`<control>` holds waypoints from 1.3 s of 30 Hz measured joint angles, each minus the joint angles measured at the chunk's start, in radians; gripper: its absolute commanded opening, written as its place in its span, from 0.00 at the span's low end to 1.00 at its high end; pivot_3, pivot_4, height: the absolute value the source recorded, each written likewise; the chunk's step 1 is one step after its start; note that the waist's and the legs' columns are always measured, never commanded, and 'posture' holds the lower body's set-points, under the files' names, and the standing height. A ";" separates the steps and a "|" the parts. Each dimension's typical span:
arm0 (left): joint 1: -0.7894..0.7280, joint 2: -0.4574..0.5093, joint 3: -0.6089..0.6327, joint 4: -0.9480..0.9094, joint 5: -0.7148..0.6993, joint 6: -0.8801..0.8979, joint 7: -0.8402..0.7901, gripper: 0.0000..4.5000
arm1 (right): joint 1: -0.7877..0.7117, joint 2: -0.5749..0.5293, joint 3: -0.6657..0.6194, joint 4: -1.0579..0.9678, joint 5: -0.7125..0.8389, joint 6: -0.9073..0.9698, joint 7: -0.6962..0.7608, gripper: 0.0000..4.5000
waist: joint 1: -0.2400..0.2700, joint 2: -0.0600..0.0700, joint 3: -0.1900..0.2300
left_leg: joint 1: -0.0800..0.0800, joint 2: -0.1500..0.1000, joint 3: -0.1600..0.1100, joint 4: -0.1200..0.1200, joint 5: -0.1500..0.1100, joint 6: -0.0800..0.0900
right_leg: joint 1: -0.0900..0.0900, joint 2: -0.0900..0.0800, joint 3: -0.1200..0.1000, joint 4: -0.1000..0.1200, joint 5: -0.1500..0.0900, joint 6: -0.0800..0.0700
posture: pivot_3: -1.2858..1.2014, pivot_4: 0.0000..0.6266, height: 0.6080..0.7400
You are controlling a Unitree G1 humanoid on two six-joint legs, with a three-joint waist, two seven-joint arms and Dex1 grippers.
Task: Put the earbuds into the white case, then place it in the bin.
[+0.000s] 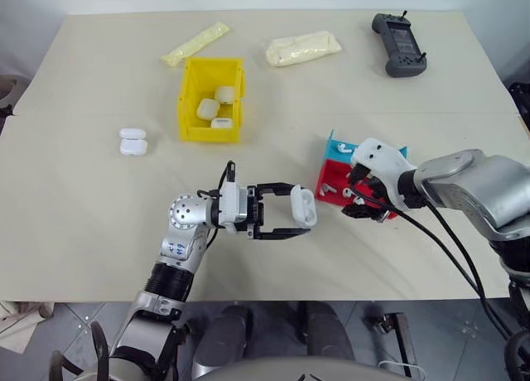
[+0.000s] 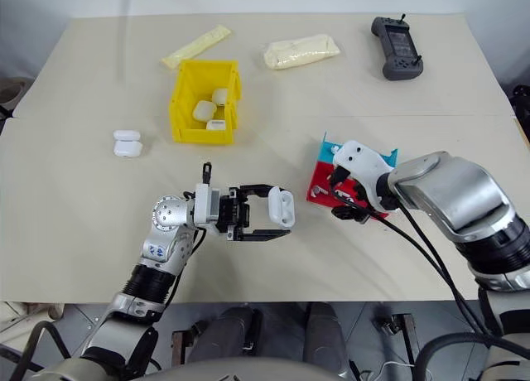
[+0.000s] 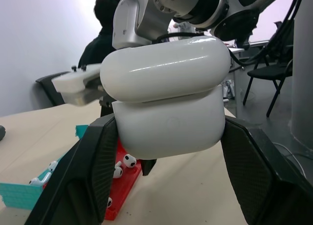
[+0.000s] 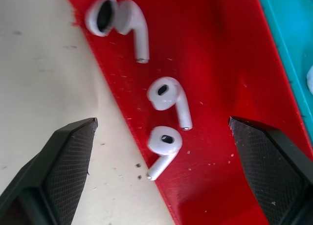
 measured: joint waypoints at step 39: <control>-0.005 -0.018 0.002 0.005 0.000 0.001 0.019 0.66 | 0.046 0.094 -0.154 0.004 0.084 0.153 -0.183 0.53 | -0.002 0.000 0.000 | 0.001 0.000 0.001 0.001 0.000 0.000 | 0.000 0.000 0.001 0.003 0.000 0.000 | 0.52 0.24 1.00</control>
